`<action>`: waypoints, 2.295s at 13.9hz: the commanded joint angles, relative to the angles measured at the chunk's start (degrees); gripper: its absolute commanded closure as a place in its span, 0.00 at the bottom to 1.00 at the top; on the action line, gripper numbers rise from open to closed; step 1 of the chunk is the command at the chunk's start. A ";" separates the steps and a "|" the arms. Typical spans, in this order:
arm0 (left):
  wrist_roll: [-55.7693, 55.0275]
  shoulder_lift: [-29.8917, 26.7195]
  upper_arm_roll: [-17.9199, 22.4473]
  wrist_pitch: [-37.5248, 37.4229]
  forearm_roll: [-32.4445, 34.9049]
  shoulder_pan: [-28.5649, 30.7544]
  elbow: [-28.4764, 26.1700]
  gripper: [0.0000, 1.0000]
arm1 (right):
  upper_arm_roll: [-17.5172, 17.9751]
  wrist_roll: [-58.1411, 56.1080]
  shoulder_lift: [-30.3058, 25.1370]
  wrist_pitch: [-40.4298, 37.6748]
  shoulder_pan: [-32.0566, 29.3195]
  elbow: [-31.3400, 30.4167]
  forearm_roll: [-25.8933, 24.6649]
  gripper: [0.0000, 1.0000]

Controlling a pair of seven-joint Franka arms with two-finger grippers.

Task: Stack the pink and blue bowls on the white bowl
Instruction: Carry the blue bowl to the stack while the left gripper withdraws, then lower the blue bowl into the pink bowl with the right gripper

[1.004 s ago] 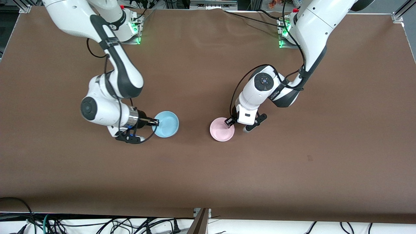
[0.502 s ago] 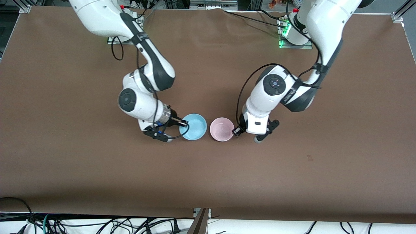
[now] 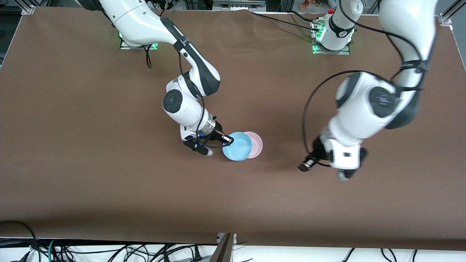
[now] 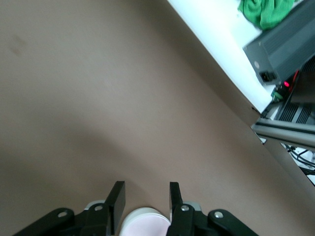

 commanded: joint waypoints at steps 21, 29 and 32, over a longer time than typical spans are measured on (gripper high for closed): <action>33.59 -5.92 0.08 -15.01 -2.27 11.47 -2.09 0.46 | -1.86 2.89 5.99 2.40 4.61 5.84 -2.28 0.00; 33.68 -5.66 0.17 -15.01 -2.18 11.47 -2.18 0.46 | -5.81 1.49 3.09 -11.15 4.34 6.90 -9.49 0.00; 33.68 -5.57 0.08 -15.01 -1.14 11.47 -2.18 0.46 | -5.81 1.49 5.19 -4.58 6.10 6.90 -10.45 0.00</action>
